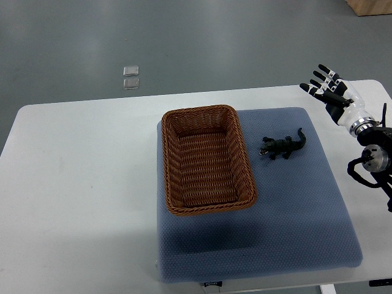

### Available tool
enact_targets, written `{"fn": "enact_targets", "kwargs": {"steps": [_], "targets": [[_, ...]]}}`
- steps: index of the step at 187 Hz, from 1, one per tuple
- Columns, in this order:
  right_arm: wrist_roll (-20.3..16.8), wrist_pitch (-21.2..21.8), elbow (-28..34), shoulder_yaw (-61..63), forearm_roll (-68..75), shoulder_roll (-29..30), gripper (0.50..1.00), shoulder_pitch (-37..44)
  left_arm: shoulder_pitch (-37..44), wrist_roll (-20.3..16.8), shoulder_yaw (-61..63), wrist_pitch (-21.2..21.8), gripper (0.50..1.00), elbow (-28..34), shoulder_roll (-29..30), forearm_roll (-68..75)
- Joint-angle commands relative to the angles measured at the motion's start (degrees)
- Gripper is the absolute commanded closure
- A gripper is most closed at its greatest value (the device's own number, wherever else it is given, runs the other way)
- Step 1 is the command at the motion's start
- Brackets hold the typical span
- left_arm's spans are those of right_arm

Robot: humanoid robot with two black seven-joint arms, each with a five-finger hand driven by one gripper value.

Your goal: Place crocodile in brown basket with right hand

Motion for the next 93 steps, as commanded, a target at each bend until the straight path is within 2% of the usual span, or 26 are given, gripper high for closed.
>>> {"fn": "enact_targets", "kwargs": {"steps": [1, 93], "targets": [[0.0, 0.0, 0.0, -0.09, 0.0, 0.0, 0.572, -0.05, 0.0, 0.0, -0.01, 0.0, 0.5, 0.09, 0.0, 0.0], [-0.09, 0.18, 0.0, -0.09, 0.0, -0.09, 0.572, 0.04, 0.0, 0.0, -0.01, 0.09, 0.5, 0.0, 0.0, 0.0]]}}
